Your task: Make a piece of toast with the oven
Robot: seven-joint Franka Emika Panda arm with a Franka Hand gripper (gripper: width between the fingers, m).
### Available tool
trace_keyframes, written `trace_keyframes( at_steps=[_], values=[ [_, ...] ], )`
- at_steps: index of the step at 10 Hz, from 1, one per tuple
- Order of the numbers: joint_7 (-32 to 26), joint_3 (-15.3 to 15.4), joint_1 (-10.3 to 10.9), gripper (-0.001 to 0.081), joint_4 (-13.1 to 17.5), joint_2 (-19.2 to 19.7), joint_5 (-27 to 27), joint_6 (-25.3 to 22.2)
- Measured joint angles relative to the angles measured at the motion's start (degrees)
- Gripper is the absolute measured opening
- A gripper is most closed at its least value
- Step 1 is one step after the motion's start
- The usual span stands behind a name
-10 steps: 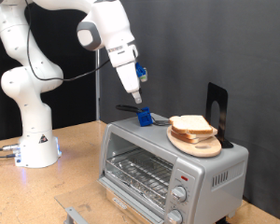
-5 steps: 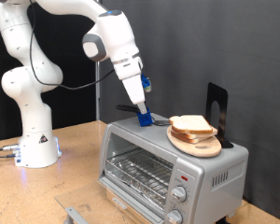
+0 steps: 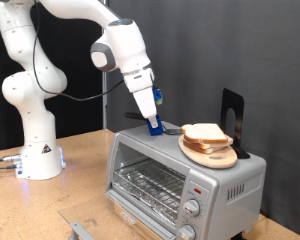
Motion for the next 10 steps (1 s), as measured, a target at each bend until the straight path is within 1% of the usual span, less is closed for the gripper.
trace_keyframes(
  at_steps=[3, 7, 10],
  values=[
    [0.0, 0.0, 0.1, 0.0801, -0.4, 0.3, 0.2, 0.8],
    [0.0, 0.0, 0.1, 0.0801, -0.4, 1.8, 0.8, 1.9],
    [-2.5, -0.1, 0.1, 0.0801, -0.3, 2.2, 3.3, 2.2]
  ],
)
